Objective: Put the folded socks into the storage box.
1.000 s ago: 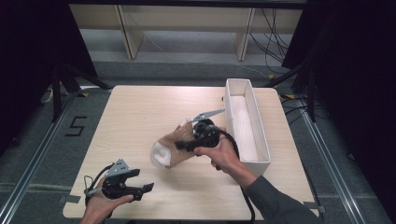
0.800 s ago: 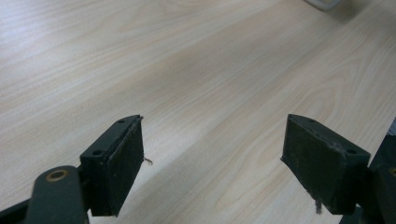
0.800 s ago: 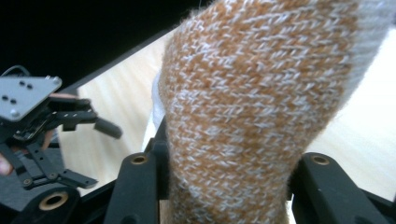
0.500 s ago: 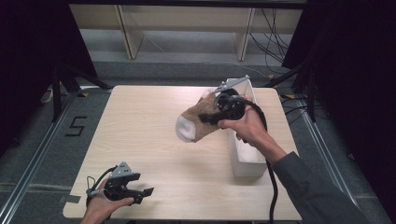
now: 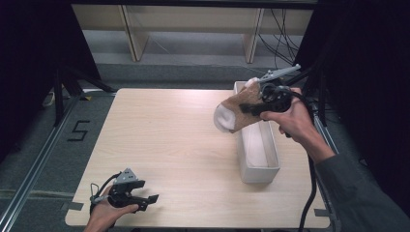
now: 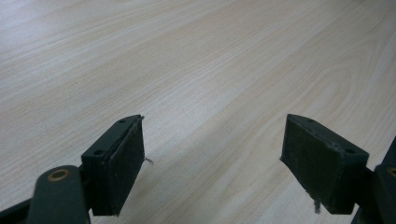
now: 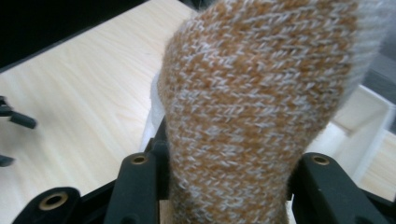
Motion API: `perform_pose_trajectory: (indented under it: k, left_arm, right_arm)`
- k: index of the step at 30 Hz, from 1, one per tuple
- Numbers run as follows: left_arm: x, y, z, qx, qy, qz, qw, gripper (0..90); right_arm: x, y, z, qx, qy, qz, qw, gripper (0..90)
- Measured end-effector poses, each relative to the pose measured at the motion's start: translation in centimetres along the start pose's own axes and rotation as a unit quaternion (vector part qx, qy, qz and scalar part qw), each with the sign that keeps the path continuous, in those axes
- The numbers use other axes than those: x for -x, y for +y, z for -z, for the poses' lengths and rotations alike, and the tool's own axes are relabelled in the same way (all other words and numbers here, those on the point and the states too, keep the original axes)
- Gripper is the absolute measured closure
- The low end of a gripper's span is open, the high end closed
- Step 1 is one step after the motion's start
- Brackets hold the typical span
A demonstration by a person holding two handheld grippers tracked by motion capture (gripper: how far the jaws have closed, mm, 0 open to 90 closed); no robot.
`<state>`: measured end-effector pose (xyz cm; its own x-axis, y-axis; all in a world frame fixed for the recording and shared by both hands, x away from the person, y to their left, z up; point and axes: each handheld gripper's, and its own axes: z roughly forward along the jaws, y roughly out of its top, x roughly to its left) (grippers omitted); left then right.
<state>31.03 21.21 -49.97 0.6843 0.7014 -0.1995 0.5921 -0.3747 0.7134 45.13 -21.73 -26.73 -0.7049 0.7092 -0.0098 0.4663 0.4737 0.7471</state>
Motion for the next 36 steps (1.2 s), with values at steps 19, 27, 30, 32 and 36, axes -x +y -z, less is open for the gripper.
perform_pose_trajectory:
  k: [19,27,30,32,36]
  left_arm:
    - [-0.1,-0.1,-0.3,-0.008,-0.003,-0.001,1.0000,21.0]
    - [-0.2,-0.1,-0.4,-0.007,-0.004,0.002,1.0000,21.1]
    - [0.0,-0.2,-0.5,0.002,-0.005,0.009,0.9999,21.1]
    - [0.0,-0.2,-0.6,0.003,-0.005,0.011,0.9999,21.2]
    - [-0.1,-0.2,-0.5,-0.008,-0.005,-0.002,0.9999,21.2]
  right_arm:
    - [6.2,-2.1,0.9,-0.019,-0.067,-0.029,0.9971,57.3]
    - [7.6,-2.8,-0.8,-0.029,-0.085,-0.024,0.9957,57.2]
    - [7.9,-2.9,-1.5,-0.035,-0.087,-0.015,0.9955,57.2]
    - [8.1,-3.0,-2.1,-0.039,-0.089,-0.010,0.9952,57.2]
    - [8.3,-3.3,-3.3,-0.044,-0.098,-0.001,0.9941,57.2]
